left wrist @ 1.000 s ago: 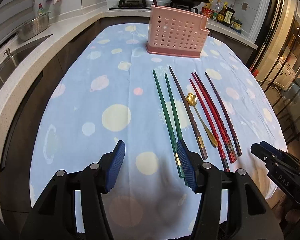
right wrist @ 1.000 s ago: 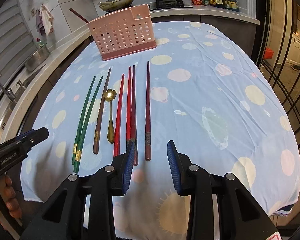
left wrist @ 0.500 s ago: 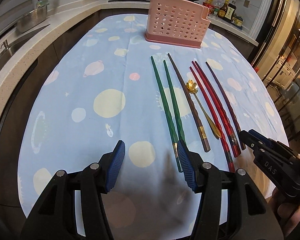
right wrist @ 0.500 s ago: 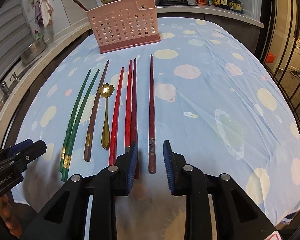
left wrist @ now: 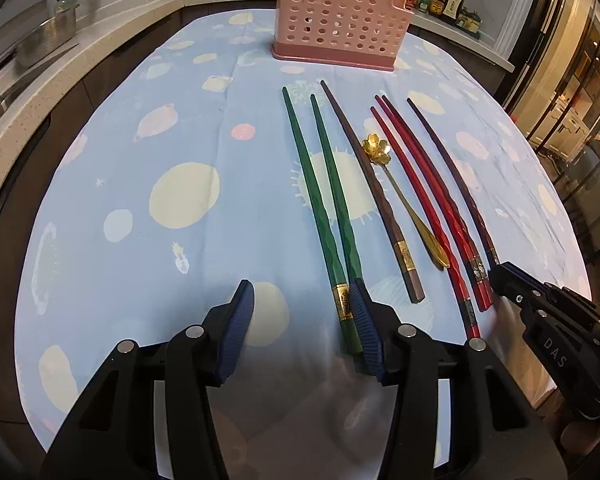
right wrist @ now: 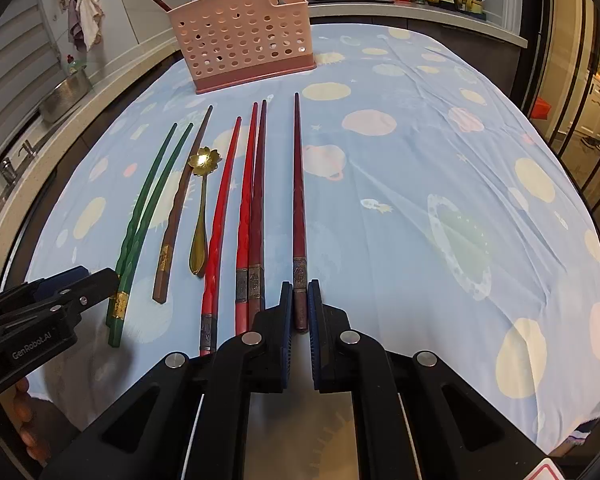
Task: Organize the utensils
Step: 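Grasp a green chopstick with the left gripper while the right gripper grasps a red chopstick, then carry the green chopstick into the pink holder with the left gripper while the right carries the red chopstick there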
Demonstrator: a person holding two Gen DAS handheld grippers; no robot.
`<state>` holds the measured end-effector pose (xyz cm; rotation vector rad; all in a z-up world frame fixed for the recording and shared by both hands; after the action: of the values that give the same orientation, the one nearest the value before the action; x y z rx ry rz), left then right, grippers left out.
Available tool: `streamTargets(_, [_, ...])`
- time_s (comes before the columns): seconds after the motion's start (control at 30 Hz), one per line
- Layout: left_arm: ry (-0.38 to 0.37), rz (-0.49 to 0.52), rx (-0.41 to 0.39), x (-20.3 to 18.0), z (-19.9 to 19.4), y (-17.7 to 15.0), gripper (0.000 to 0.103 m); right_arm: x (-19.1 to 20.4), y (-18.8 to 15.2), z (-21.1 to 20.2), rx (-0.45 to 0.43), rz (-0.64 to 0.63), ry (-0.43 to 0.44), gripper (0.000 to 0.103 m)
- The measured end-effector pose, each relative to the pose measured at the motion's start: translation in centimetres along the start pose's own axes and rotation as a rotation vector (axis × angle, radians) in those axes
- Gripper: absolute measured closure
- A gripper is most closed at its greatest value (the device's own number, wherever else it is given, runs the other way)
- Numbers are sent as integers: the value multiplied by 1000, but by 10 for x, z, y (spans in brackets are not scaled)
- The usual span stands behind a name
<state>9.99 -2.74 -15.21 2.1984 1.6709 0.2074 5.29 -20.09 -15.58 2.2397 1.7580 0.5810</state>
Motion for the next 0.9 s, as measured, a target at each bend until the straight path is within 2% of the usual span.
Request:
streamTargets(0.07, [10,8,-5,-1,0,0,55,0,0,0,0,2,2,96])
streamTargets(0.17, [8,11,-8,-2,0,-1,62,0,0,0,0,1,2,96])
streamTargets(0.2, [6,14,-8,-1,-1,-1,67,0,0,0,0,1,2,96])
streamTargets(0.23, [2,18,-5,-2,-1,-2,78,0,0,0,1,1,2,96])
streamTargets(0.27, [10,22,-3,-1,0,-3,83,0,-1,0,1,0,1,96])
streamTargets(0.43, [8,34,-6,2,-1,-5,96,0,-2,-1,-1,-3,1,96])
streamTargets(0.63, [-12,25,-8,8,-11,-8,96,0,-5,-9,-6,5,13,96])
streamTargets(0.9, [-16,-6,-67,20,-47,-6,96,0,-6,-41,-55,-2,26,96])
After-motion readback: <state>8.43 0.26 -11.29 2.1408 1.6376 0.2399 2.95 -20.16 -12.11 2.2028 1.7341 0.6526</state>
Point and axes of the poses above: each gripper's, at about its wrist camera, not at the fingertips, and z roughly the way its jaws point, x to its left, y to its top, the point moved 4 cm from there along z, roughly the way its jaws point, and after that the axes turned 9 degrees about x, right-handed, at the moved point
